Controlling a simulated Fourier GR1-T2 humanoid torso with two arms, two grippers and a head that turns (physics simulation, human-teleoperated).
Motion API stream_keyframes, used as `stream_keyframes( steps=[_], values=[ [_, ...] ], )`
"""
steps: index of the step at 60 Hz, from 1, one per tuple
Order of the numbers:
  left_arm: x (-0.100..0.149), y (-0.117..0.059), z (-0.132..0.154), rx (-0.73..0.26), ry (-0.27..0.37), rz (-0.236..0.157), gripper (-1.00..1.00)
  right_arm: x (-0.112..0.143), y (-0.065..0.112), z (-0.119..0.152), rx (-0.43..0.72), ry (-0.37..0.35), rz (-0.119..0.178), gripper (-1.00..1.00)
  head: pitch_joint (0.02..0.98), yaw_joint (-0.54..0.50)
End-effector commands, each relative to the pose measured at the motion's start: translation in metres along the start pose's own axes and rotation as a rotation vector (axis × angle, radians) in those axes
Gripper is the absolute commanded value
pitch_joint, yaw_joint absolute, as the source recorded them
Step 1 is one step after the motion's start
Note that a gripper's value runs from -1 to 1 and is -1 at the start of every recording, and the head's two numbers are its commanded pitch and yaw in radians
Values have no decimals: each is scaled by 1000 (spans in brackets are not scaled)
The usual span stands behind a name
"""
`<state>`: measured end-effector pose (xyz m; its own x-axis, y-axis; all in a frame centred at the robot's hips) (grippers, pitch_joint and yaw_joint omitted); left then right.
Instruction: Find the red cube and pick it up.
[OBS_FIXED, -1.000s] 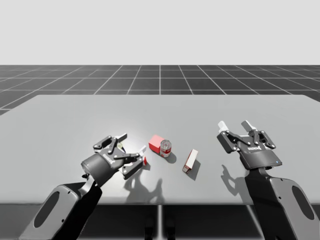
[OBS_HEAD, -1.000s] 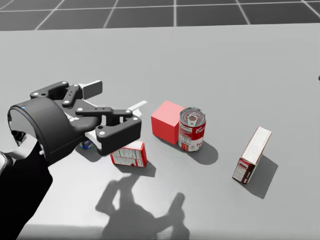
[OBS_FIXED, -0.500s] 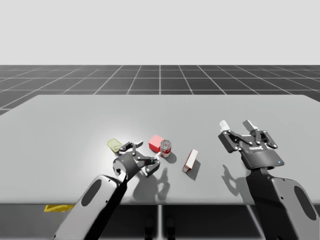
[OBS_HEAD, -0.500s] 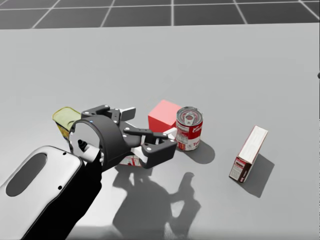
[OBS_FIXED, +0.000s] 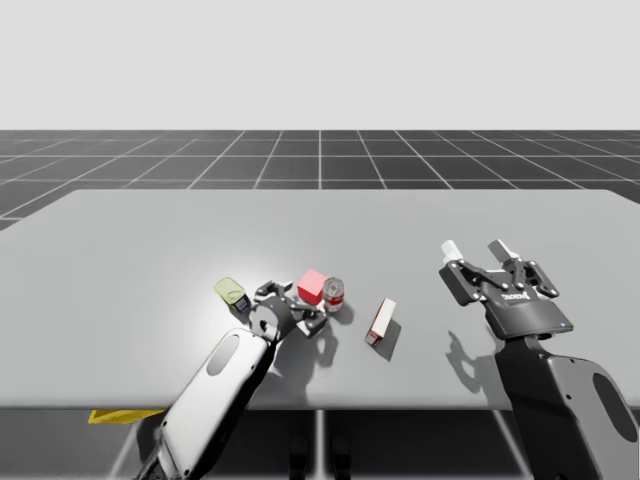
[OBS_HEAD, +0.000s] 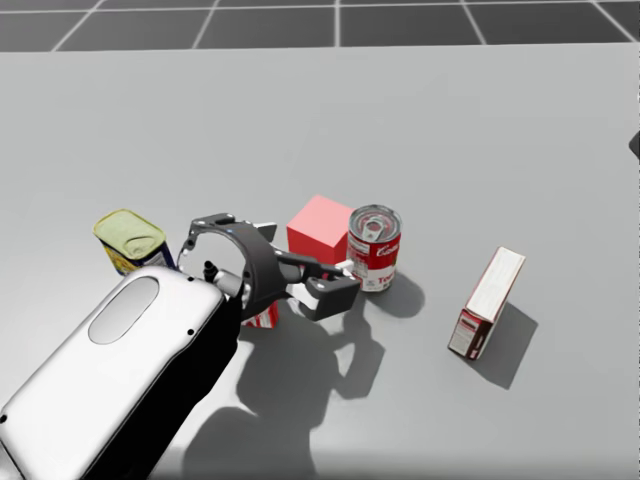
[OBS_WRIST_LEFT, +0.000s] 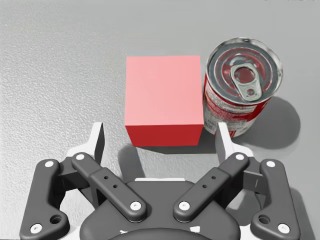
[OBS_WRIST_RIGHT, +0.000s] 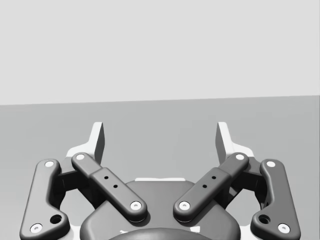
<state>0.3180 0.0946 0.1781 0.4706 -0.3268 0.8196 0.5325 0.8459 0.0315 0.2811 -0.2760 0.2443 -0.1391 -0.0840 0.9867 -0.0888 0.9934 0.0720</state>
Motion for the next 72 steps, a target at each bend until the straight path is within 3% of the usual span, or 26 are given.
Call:
stream_keyframes(
  steps=[1,32,33,34,35,36,38,52,72],
  values=[
    [-2,-5,-16,9,59,-13,-1000,1,-1,0,-1,-1,-1,-1000,811,33],
    [10,-11,-32,1,43,-18,-1000,2,-4,0,-3,-4,-2,-1000,811,23],
    [10,-11,-32,9,41,-18,-941,2,-4,0,-3,-4,-2,-1000,811,22],
    [9,-11,-32,9,45,-22,-588,2,-4,0,-3,-4,-2,-1000,810,22],
    [8,-11,-31,6,46,-21,294,2,-4,0,-3,-4,-1,-1000,809,22],
    [7,-11,-31,3,48,-21,764,2,-4,0,-3,-4,-1,-1000,809,22],
    [6,-10,-31,-3,50,-18,999,2,-4,0,-4,-4,-2,-1000,808,21],
    [0,-11,-24,-17,48,-41,1000,3,-5,0,-10,-7,-6,-1000,762,21],
    [-6,-14,-24,-32,65,-65,1000,3,-6,0,-13,-8,-4,-1000,459,25]
  ],
)
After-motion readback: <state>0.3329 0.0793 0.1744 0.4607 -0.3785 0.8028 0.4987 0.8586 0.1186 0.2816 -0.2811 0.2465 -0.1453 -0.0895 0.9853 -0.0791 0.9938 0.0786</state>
